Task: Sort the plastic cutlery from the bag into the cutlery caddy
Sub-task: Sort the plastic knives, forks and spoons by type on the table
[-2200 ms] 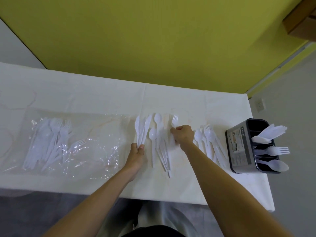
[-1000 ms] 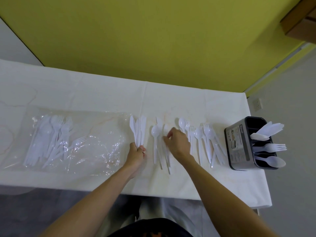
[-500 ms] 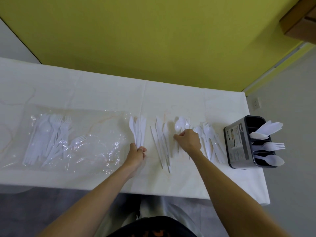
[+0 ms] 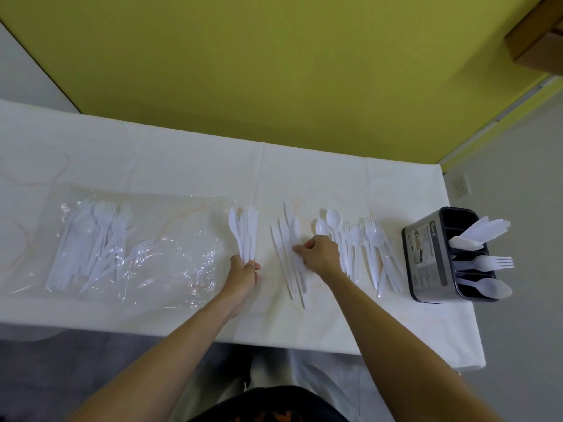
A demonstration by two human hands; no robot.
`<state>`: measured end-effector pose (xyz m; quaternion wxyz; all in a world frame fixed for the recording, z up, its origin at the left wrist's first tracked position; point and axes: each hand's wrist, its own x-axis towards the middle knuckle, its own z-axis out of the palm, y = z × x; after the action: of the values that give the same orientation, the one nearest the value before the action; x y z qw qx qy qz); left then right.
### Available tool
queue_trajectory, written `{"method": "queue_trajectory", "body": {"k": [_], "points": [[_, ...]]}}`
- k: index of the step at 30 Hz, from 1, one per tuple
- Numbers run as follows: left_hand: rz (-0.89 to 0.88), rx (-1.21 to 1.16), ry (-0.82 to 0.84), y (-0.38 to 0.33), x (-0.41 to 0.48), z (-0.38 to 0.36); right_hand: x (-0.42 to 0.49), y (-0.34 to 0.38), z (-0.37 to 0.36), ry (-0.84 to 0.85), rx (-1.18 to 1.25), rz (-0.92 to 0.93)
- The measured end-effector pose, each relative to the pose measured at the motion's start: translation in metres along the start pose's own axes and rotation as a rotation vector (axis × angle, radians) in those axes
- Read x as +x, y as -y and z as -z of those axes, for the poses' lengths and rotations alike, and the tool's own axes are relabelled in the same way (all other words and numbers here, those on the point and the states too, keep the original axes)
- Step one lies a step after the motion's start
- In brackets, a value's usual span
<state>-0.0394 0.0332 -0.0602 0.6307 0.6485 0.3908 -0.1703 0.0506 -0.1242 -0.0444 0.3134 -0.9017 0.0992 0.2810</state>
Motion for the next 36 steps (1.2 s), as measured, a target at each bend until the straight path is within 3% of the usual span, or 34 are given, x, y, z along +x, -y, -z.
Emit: {"method": "queue_trajectory", "body": {"k": [4,15,27,33,36], "points": [[-0.019,-0.019,-0.027,0.0,0.001,0.002,-0.001,-0.004,0.02,-0.044,0.116,-0.01],[-0.014,-0.015,-0.014,0.003,-0.003,-0.007,0.009,0.012,0.009,-0.096,0.017,0.046],[-0.044,-0.021,-0.009,0.006,-0.005,-0.003,0.004,-0.001,0.023,-0.025,0.036,0.009],[-0.064,-0.048,0.01,0.001,-0.008,-0.011,-0.015,-0.022,0.03,0.122,-0.047,-0.02],[-0.061,-0.067,0.007,0.0,-0.009,-0.015,-0.016,-0.021,0.025,0.075,0.025,-0.007]]}}
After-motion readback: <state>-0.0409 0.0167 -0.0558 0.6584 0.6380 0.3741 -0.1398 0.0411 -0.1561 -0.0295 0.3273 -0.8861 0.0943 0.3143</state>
